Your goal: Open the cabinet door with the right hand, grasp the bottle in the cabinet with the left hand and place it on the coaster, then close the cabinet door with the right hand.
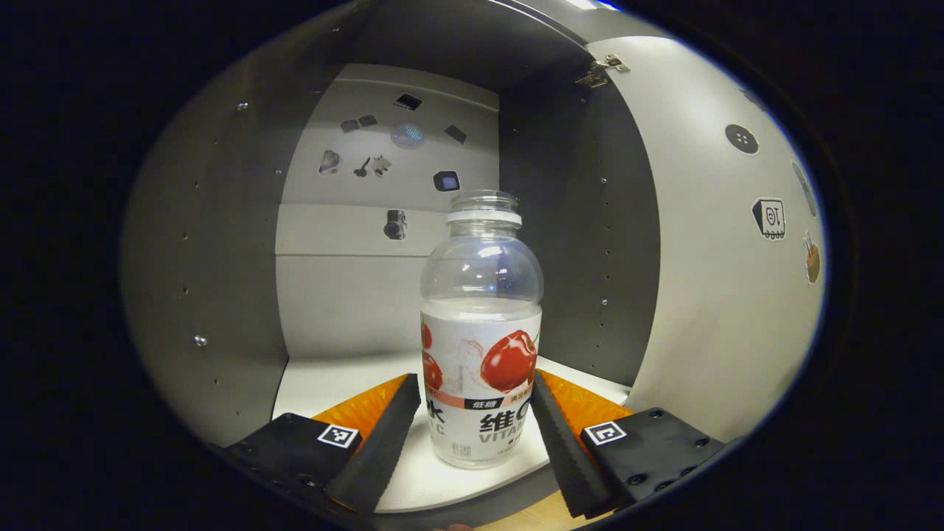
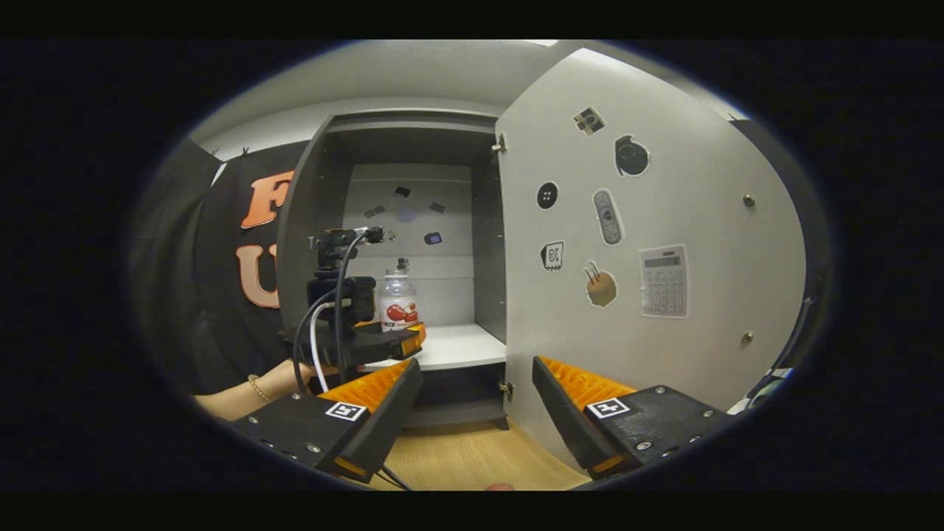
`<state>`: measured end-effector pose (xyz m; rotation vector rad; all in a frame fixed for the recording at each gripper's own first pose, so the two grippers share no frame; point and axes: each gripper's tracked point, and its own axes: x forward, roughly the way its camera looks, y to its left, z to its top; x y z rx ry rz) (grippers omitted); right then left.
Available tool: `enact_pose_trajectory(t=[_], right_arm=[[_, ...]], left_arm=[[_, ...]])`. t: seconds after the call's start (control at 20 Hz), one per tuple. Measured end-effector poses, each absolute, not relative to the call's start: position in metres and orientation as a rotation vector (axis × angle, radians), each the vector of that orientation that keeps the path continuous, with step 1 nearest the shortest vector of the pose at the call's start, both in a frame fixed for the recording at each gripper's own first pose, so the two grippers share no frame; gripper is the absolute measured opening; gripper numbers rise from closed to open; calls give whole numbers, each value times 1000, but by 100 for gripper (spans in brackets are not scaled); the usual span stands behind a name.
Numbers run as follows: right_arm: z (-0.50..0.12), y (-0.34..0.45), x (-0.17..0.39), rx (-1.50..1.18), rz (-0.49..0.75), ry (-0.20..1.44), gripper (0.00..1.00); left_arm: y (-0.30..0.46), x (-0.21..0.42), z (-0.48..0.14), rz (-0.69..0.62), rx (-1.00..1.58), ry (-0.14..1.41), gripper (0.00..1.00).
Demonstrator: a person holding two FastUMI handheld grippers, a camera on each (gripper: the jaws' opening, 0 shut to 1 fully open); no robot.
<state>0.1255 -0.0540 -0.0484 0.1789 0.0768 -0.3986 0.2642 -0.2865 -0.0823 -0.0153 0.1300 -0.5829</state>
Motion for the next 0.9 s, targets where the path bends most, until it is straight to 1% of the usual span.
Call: enact_pose_trajectory(t=[0.3,0.35,0.4,0.45,0.5,0.65,0.9], right_arm=[[-51,-56,125,204,-413,90,93],[-51,-57,124,202,-413,90,93],[-52,-57,123,198,-413,92,93],[-52,-57,123,195,-410,94,97],[-52,-57,123,193,-406,96,93],[-51,-54,120,199,-387,90,93],[-45,-47,101,203,-350,70,93]], left_arm=[[-291,273,-85,-591,-20,125,96],[-292,272,-85,-593,-23,125,96],[-293,271,-85,-590,-26,124,87],[-292,271,-85,-592,-23,125,87],[-290,271,-84,-590,-22,125,86],[-287,264,-82,-594,-35,122,83],[-271,239,-63,-571,-46,63,84]])
